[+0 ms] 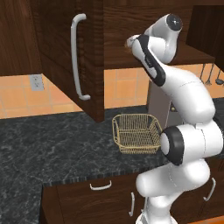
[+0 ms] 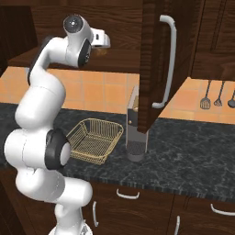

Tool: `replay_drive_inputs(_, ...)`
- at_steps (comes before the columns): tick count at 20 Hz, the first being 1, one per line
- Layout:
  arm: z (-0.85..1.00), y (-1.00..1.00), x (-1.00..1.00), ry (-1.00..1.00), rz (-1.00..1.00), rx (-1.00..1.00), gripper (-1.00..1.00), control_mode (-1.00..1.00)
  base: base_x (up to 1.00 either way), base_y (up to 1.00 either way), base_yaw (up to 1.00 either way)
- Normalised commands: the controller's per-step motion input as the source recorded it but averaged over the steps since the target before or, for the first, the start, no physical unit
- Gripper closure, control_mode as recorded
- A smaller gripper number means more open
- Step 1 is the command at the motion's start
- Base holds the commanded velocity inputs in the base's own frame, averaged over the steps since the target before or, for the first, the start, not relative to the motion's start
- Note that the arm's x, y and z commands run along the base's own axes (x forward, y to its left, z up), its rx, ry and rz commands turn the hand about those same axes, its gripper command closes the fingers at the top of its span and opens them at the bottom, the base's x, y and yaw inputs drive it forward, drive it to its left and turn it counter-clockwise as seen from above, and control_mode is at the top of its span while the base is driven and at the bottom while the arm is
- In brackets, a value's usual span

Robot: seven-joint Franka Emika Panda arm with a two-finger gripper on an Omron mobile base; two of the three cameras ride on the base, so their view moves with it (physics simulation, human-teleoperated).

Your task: Open the cabinet, pick up the bread from the cabinet and place it in the basket. Then move the basket to the dining counter.

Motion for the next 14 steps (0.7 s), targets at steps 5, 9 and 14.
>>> replay_drive_inputs(5,-0.07,0.00,0.63,0.00,0.01,0.00,-1.00,-1.00,0.00,0.00,0.00)
replay_drive_inputs(9,-0.11,0.00,0.55,0.00,0.00,0.00,-1.00,-1.00,0.00,0.00,0.00)
replay_drive_inputs(14,-0.14,0.00,0.55,0.00,0.00,0.00,-1.00,-1.00,0.00,0.00,0.00)
